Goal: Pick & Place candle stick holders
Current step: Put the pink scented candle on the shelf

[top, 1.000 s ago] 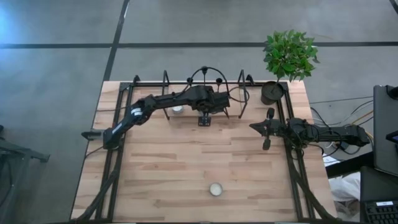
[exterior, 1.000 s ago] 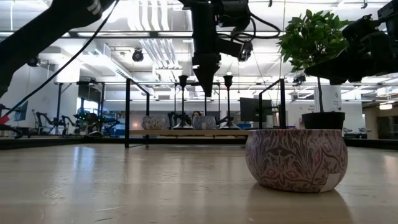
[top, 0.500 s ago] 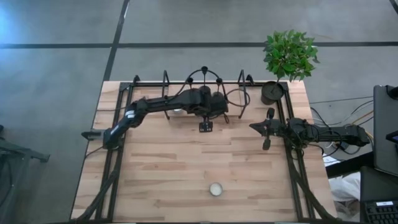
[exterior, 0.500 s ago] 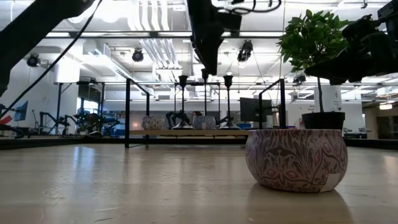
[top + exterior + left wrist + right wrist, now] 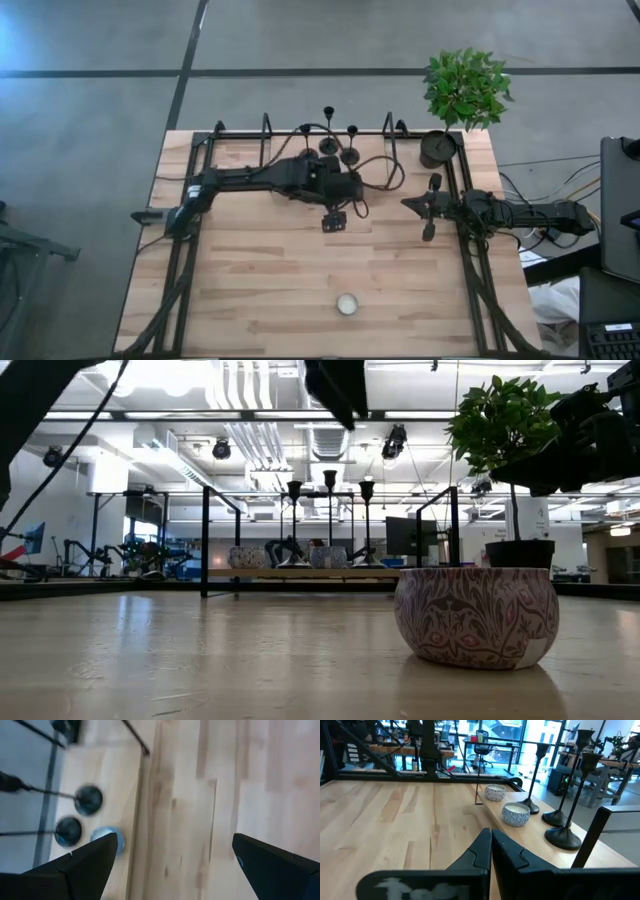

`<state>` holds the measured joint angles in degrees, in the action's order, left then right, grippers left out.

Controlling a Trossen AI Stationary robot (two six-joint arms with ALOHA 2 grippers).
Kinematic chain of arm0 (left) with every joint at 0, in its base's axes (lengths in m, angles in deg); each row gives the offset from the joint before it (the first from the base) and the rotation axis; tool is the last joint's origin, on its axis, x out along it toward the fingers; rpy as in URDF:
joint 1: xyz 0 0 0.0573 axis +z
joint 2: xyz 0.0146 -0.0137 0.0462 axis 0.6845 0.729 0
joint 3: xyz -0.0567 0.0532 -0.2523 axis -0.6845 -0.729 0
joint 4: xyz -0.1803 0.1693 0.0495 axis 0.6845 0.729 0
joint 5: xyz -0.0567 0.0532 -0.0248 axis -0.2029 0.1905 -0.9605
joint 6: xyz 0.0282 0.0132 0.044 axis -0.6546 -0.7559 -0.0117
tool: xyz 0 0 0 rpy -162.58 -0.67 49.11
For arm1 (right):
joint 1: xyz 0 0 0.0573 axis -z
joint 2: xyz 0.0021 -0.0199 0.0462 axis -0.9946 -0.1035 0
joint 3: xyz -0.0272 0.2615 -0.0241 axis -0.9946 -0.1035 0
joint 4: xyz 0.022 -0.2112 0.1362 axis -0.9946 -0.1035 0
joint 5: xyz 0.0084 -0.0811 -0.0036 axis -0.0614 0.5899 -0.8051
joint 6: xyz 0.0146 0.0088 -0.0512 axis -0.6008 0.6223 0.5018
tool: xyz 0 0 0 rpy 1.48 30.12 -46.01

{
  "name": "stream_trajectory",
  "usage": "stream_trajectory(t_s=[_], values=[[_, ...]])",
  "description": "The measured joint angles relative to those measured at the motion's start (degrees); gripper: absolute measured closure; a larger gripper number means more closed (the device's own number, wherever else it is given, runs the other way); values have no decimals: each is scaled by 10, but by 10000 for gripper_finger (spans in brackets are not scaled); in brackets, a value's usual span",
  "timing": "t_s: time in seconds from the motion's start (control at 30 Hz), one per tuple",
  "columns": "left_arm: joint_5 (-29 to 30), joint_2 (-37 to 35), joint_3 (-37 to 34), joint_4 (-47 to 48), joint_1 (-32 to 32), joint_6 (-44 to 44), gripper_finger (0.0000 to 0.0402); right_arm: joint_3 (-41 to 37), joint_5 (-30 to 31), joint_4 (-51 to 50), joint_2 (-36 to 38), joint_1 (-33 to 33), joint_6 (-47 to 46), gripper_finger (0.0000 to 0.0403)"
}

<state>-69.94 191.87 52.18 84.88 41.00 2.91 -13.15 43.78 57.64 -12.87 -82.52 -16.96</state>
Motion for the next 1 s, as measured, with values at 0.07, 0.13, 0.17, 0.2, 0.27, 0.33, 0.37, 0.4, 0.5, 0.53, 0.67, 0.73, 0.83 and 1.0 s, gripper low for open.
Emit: stream_trajectory(t_s=[0.07,0.13,0.17,0.2,0.27,0.33,0.37,0.4,0.5,0.53,0.67,0.73,0.83,1.0], values=[[5,-25,-24,-31,-9,2,3,0,0,0,0,0,0,394],[4,-60,-71,-72,-21,9,3,0,0,0,0,0,0,394],[4,-78,-105,-107,-26,11,3,0,0,0,0,0,0,394],[6,-101,-146,-145,-31,14,3,0,0,0,0,0,0,394],[18,-152,-248,-230,-40,31,3,0,0,0,0,0,0,394],[21,-208,-357,-348,-48,48,3,0,0,0,0,0,0,394],[22,-237,-411,-413,-51,52,3,0,0,0,0,0,0,394],[19,-263,-463,-478,-53,53,3,0,0,0,0,0,0,394],[-21,-337,-589,-632,-53,53,2,0,0,0,0,0,0,394],[-42,-359,-623,-662,-53,52,3,0,0,0,0,0,0,394],[-103,-434,-732,-700,-53,76,3,0,0,0,0,0,0,394],[-105,-465,-774,-701,-53,76,2,0,0,0,0,0,0,394],[-101,-512,-832,-715,-50,81,3,0,0,0,0,0,0,394],[-101,-579,-942,-797,-44,81,2,0,0,0,0,0,0,394]])
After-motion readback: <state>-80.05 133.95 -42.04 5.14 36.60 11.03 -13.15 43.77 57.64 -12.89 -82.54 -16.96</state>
